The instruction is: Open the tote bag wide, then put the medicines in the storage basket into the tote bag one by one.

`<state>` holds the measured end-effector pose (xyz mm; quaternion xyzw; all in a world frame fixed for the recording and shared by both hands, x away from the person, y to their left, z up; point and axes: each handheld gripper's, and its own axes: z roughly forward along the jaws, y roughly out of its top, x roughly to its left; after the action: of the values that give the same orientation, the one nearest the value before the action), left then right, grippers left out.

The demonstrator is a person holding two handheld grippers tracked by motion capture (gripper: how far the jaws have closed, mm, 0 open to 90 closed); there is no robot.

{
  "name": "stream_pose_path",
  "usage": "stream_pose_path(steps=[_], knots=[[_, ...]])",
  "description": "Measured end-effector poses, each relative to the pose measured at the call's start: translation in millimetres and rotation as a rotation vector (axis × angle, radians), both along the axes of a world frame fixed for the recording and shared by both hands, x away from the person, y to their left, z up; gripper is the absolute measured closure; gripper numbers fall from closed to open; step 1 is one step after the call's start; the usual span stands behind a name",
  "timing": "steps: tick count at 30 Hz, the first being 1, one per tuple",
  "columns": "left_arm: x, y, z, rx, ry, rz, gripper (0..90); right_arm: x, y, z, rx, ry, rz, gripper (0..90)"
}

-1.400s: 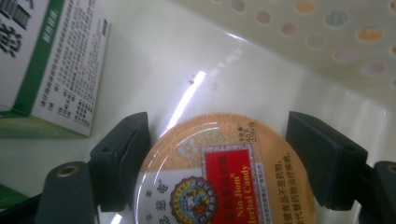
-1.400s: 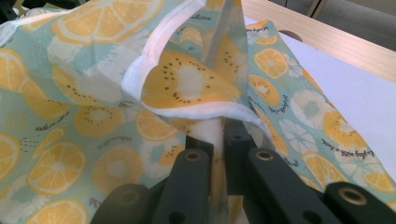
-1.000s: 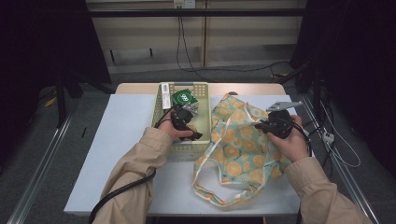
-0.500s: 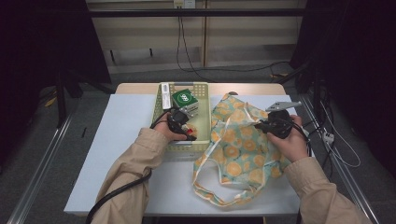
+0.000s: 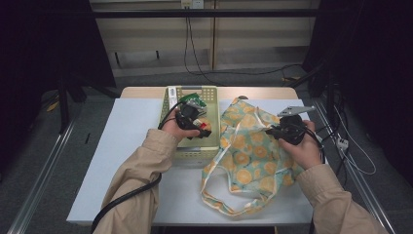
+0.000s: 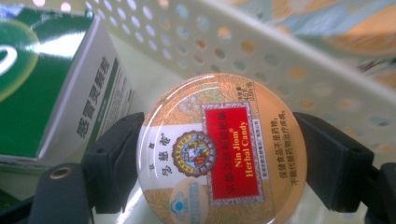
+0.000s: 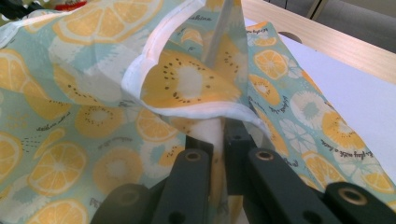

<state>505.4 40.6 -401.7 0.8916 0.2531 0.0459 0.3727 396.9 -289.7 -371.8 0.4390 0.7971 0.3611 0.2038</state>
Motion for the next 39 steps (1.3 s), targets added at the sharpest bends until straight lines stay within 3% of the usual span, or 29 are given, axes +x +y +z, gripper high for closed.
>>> stream_pose_path(steps=[7, 18, 30, 39], knots=[[-1.9, 1.2, 17.7, -0.047, 0.011, 0.005, 20.6, 0.0, 1.1, -0.5, 0.004, 0.004, -0.002, 88.7], [-7.7, -2.0, 35.3, -0.069, 0.042, 0.01, 20.7, 0.3, 2.6, -2.5, 0.003, 0.012, 0.001, 88.7], [-23.5, -11.2, 53.5, -0.104, 0.046, -0.039, 20.7, 2.2, 3.9, -2.7, 0.008, 0.013, 0.001, 88.7], [-43.4, -25.0, 68.7, -0.126, 0.027, -0.128, 20.7, 3.6, 3.2, -3.3, 0.01, 0.015, -0.003, 88.7]])
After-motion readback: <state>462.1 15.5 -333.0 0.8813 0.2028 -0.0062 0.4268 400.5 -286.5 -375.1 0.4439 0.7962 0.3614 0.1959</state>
